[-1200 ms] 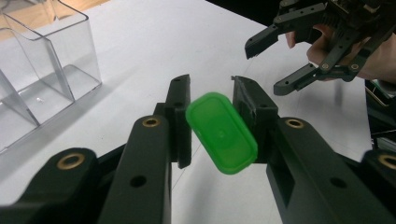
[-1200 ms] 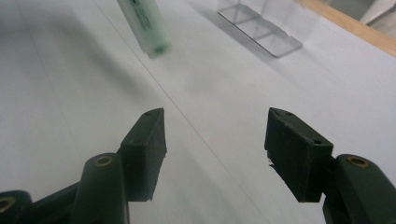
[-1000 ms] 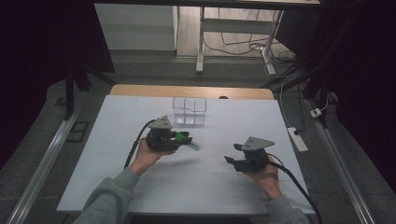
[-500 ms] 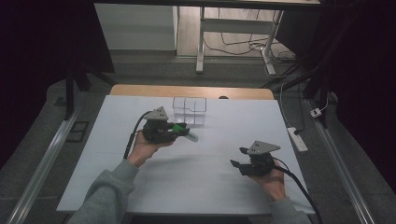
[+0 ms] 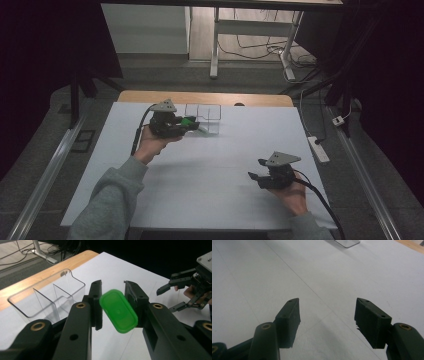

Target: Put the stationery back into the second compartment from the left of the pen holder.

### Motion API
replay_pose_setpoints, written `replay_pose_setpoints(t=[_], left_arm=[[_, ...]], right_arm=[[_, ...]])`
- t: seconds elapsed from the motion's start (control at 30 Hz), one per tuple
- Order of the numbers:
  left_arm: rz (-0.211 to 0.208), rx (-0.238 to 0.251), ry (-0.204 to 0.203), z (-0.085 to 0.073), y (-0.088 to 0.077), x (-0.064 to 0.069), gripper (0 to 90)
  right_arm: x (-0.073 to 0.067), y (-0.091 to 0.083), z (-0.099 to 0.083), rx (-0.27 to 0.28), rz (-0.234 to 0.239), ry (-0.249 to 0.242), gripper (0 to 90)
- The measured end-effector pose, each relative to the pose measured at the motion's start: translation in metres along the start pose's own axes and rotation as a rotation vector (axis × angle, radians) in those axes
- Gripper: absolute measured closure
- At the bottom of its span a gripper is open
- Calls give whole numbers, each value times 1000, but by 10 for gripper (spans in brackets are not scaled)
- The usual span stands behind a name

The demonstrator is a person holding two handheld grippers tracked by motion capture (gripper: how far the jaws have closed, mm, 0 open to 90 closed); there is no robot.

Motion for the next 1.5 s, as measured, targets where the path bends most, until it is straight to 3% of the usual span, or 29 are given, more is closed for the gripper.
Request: replay_pose_setpoints(t=[0.53, 0.9, 1.3, 1.5], left_arm=[[71, -9, 58, 36, -11, -19, 687], [124, -21, 34, 55, -14, -43, 687], [176, -108, -20, 56, 14, -75, 686], [180, -166, -23, 56, 33, -81, 685]], right_arm=[[0, 1, -3, -13, -6, 1, 369], [0, 1, -4, -7, -4, 14, 369], [2, 1, -5, -14, -10, 11, 367], [2, 1, -5, -12, 0, 16, 368]])
Point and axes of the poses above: each handheld gripper's, and its own axes: y roughly forward along the jaws, z roughly out of its top, x roughly to its right, the point moved 3 cm from there along y, roughly forward along the jaws, and after that the axes turned 12 degrees about -z, right-handed, at the moved point
